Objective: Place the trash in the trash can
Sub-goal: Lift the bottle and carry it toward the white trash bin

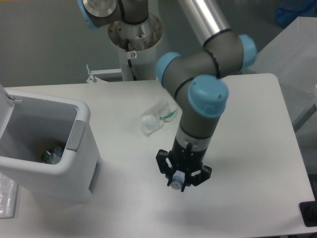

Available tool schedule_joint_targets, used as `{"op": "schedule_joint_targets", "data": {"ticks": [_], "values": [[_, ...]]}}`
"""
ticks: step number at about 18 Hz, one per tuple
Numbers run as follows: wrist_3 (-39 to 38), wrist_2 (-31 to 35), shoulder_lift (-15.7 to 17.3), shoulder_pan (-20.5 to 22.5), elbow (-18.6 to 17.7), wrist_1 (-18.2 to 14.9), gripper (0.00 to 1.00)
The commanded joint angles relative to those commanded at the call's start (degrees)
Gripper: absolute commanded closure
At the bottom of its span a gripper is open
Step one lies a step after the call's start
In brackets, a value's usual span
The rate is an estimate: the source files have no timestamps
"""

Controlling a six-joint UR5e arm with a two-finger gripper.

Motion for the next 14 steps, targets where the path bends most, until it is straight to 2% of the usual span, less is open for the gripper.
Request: {"op": "schedule_joint_targets", "data": {"ticks": [5,10,14], "values": [[-3.50,-5.00,2.29,-0.08,2.37,0.09,0.82],[-11.06,-16.16,5.01,-0.17,7.11,0.53,0.82],[-18.17,-25.03,7.64,-0.52,8.18,2.71,0.82]]}}
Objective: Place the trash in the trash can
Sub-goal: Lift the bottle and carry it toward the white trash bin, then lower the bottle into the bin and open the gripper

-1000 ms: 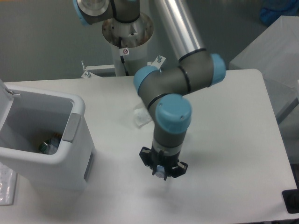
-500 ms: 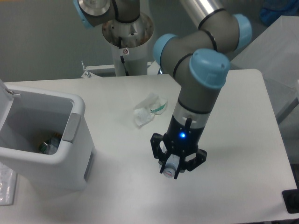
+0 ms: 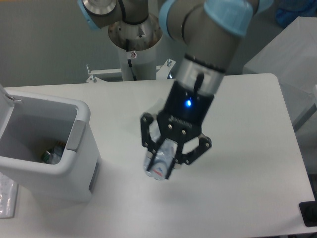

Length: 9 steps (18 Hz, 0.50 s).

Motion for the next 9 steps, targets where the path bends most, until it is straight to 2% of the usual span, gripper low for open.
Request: {"op": "schedule_joint_targets", "data": {"ticks": [4,9], "values": [[-3.62,-7.48,0.89,-1.23,0.00,0.98,0.81],[-3.10,-8.03,0.98,-5.09,-0.96,1.15,0.81]]}}
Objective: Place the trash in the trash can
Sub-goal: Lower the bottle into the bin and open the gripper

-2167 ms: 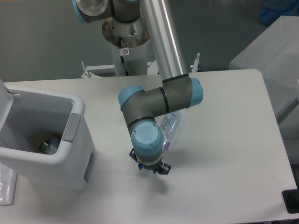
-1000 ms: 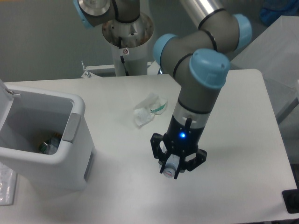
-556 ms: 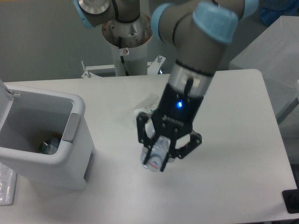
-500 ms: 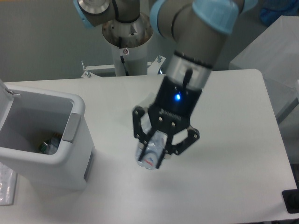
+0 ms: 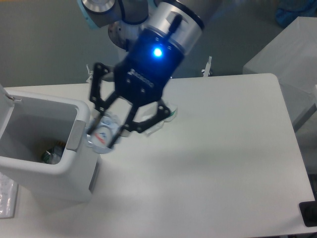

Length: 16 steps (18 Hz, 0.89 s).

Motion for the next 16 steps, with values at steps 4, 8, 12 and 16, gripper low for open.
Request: {"op": "schedule_joint_targets", "data": {"ticks": [4,8,12,16], "values": [[-0.09,0.09,0.09,-3.17,-1.32,0.00,0.80],[-0.44,-0.09,0.88,-3.96,-1.32,0.70,0.80],[-0.44,0.00,0.62,-5.10,-1.41,0.79,0.80],[-0.17,0.00,0.35,-6.60,-3.60,2.19,0.78]]}}
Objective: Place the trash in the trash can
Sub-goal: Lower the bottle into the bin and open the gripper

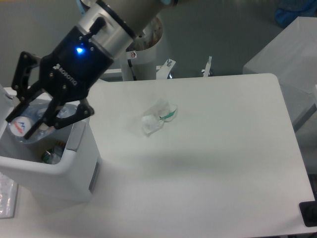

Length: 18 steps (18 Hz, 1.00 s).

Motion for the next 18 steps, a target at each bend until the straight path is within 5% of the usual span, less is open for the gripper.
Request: {"op": "schedule_joint_targets", "data": {"ticks": [6,13,18], "values": [[0.18,0.26,-0.88,-1.41,-1.94,3.26,0.72],[1.40,0.62,-2.64,-2.02,-3.17,4.05,0.53],[2.55,0.62,-1.67,-1.85,-5.28,4.05,0.16]]}}
